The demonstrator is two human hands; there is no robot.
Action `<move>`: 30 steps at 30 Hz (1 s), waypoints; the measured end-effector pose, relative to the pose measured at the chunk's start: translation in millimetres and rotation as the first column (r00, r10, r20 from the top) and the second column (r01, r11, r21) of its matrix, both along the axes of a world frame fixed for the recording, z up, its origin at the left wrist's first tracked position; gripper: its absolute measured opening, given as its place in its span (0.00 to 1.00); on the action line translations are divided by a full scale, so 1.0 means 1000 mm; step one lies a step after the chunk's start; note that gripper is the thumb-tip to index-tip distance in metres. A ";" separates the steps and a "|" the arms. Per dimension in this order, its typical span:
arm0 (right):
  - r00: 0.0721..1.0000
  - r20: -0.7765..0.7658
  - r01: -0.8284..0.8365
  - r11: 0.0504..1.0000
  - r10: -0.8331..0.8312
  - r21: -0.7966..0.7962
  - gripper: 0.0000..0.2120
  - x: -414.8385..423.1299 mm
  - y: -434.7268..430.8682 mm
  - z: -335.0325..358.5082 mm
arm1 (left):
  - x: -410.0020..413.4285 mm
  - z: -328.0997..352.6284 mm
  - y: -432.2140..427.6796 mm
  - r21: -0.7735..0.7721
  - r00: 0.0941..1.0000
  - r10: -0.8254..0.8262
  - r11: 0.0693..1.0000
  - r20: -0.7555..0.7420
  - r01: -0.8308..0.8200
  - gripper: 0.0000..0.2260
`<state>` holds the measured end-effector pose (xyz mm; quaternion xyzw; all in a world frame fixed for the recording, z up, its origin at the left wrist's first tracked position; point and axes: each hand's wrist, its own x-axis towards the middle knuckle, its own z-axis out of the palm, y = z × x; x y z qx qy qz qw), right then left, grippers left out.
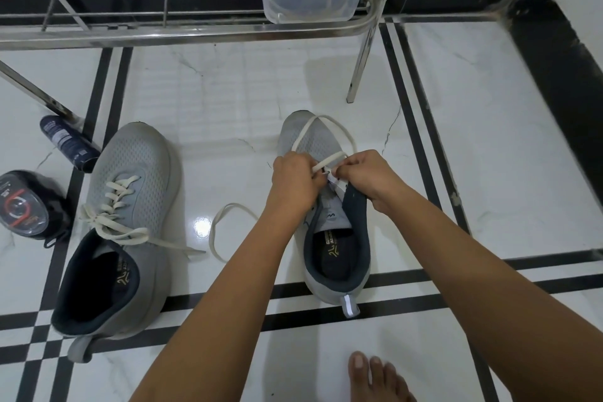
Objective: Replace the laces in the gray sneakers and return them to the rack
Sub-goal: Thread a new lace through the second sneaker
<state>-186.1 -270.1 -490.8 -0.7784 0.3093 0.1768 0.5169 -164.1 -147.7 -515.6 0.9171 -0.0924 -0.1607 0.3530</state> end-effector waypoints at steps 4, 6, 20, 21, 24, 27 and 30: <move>1.000 0.017 0.015 1.000 -0.015 -0.001 0.04 0.000 0.001 0.000 | 0.000 -0.003 -0.003 0.011 1.000 0.001 1.000 0.005 -0.001 0.07; 1.000 0.008 0.020 1.000 -0.020 0.010 0.06 0.000 0.000 0.000 | 0.002 -0.004 -0.003 -0.004 1.000 0.008 1.000 -0.003 -0.008 0.07; 0.991 -0.012 0.135 0.974 -0.135 0.180 0.17 -0.001 0.004 -0.004 | 0.005 0.032 0.001 -0.335 0.963 0.267 0.911 0.035 -0.240 0.06; 0.990 -0.006 0.137 0.975 -0.139 0.176 0.18 -0.001 0.005 -0.005 | 0.011 0.037 0.000 -0.395 0.925 0.379 0.853 0.021 -0.341 0.06; 0.988 0.002 0.155 0.973 -0.158 0.173 0.18 -0.003 0.006 -0.006 | 0.027 0.041 0.005 -0.531 0.715 0.656 0.528 -0.241 -0.663 0.09; 0.983 -0.002 0.180 0.962 -0.183 0.204 0.17 -0.005 0.006 -0.005 | 0.027 0.028 0.019 -0.495 0.585 0.641 0.344 -0.497 -0.798 0.14; 0.972 0.010 0.227 0.950 -0.235 0.214 0.13 -0.005 0.005 -0.005 | 0.001 0.019 0.017 -0.286 0.761 0.563 0.708 -0.323 -0.645 0.27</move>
